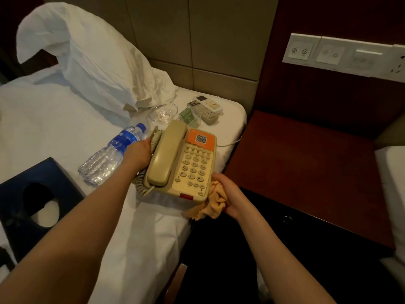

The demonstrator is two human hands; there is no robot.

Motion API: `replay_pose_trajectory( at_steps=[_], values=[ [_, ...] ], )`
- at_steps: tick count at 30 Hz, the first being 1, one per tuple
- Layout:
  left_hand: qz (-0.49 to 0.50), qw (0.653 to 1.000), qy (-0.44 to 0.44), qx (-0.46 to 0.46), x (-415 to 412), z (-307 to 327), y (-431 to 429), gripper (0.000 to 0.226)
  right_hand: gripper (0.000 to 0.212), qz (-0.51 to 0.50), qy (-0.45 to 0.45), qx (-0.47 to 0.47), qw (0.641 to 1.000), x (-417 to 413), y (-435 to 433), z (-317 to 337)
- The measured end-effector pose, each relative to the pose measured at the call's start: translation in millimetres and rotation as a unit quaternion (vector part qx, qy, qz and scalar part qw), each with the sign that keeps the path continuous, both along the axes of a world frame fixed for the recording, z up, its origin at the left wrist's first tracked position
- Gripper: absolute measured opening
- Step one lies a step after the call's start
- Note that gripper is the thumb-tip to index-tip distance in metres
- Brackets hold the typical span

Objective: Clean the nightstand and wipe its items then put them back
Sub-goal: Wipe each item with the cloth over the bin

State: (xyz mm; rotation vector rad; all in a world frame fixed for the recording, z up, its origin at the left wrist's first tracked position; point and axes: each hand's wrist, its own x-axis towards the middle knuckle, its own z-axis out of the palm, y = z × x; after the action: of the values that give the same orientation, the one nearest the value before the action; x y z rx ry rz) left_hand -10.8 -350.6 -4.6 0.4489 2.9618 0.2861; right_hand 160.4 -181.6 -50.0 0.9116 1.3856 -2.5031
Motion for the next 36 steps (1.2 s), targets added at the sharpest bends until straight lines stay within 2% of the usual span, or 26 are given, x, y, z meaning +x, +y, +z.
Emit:
replay_pose_trajectory(
  at_steps=[6,9,13,15,18,19,22,24,29,32,34,36],
  values=[
    [-0.004,1.0,-0.021,0.017,-7.5,-4.2,-3.2,0.033,0.027,0.061,-0.06,0.189,0.978,-18.1,-21.3,-11.1],
    [0.03,0.998,-0.058,0.026,-6.0,-0.7,-2.1,0.036,0.028,0.086,-0.04,0.251,0.963,-19.2,-29.0,-11.7],
    [0.114,0.985,-0.079,0.1,5.3,-1.4,-6.7,0.037,0.029,0.142,-0.033,0.341,0.929,-16.3,-28.7,-6.8],
    [0.135,0.979,-0.064,0.14,11.3,0.6,-11.5,0.034,0.024,0.085,-0.023,0.399,0.913,-11.9,-30.6,1.8],
    [0.134,0.972,-0.041,0.187,22.6,10.6,-20.5,0.03,0.016,-0.099,0.01,0.367,0.925,-6.7,-41.5,19.8],
    [0.13,0.972,-0.033,0.195,27.6,14.8,-24.5,0.029,0.014,-0.121,0.026,0.363,0.923,-6.9,-47.4,26.0],
    [0.149,0.966,-0.003,0.21,43.3,25.1,-44.1,0.029,0.011,-0.067,0.078,0.383,0.918,-9.8,-72.9,43.3],
    [0.178,0.962,0.013,0.206,51.2,27.5,-62.5,0.029,0.017,-0.012,0.096,0.379,0.92,-12.9,-94.3,51.0],
    [0.284,0.951,-0.021,0.12,78.5,30.1,-102.0,0.058,0.023,0.096,0.1,0.356,0.924,-15.4,-142.0,50.8],
    [0.348,0.926,-0.021,0.144,94.7,26.0,-113.0,0.068,0.021,0.147,0.076,0.339,0.926,-13.0,-156.6,47.2],
    [0.382,0.913,-0.007,0.144,101.9,21.9,-118.5,0.078,0.016,0.151,0.064,0.306,0.938,-11.3,-160.8,45.3],
    [0.396,0.909,-0.005,0.132,104.2,17.9,-123.9,0.089,0.02,0.148,0.06,0.286,0.945,-9.5,-161.6,44.5]
  ],
)
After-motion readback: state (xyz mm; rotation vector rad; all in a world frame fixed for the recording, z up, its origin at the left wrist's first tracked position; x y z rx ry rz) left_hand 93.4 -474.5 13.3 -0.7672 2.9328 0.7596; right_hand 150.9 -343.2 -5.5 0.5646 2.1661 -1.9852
